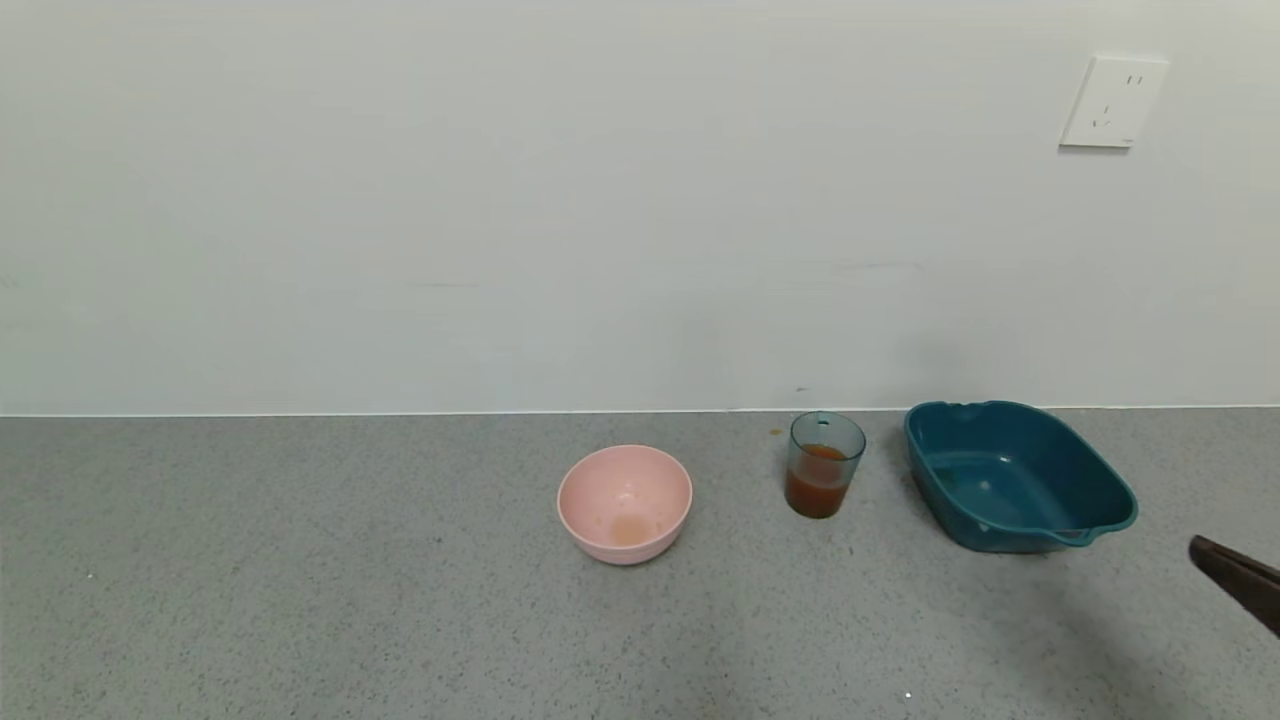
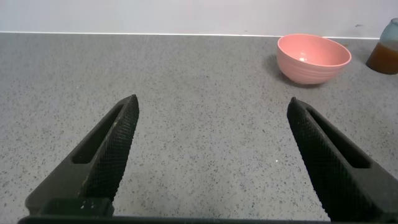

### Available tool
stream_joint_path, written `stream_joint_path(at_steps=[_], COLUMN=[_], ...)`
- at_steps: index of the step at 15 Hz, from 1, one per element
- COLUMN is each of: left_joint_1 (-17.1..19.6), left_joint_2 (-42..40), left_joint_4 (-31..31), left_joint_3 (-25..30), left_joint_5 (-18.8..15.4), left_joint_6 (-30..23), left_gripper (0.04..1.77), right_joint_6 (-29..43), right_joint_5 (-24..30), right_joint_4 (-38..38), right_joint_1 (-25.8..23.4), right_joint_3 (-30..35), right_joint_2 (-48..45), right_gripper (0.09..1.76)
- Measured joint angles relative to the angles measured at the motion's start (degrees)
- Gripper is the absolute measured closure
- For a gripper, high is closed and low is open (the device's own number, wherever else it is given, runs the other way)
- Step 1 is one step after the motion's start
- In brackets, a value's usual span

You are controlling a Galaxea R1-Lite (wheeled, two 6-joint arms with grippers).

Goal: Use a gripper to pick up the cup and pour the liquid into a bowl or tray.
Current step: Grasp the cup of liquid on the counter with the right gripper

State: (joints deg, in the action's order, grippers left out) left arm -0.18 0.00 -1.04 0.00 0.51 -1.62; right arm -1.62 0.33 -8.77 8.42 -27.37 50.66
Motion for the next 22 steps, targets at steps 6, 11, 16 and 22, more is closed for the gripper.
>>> stream_joint_path(at_steps=[6, 11, 16, 22], left_joint_1=[0.0, 0.0, 0.0, 0.0], left_joint_2=[0.0, 0.0, 0.0, 0.0], left_joint_4=[0.0, 0.0, 0.0, 0.0], left_joint_3=[0.0, 0.0, 0.0, 0.0], left_joint_5=[0.0, 0.0, 0.0, 0.0], left_joint_6=[0.0, 0.0, 0.0, 0.0], left_gripper=[0.09, 0.09, 0.09, 0.09], right_joint_6=[7.3, 10.6, 10.8, 10.8], right_joint_5=[-9.8, -15.2, -19.4, -22.3], right_joint_4=[-10.1, -20.3, -33.1, -44.2], right_joint_1=[16.5, 24.6, 25.8, 25.0], right_joint_3=[0.1, -0.2, -0.4, -2.3], right_joint_2=[16.9, 30.6, 44.8, 58.6], right_gripper=[0.14, 0.14, 0.14, 0.14])
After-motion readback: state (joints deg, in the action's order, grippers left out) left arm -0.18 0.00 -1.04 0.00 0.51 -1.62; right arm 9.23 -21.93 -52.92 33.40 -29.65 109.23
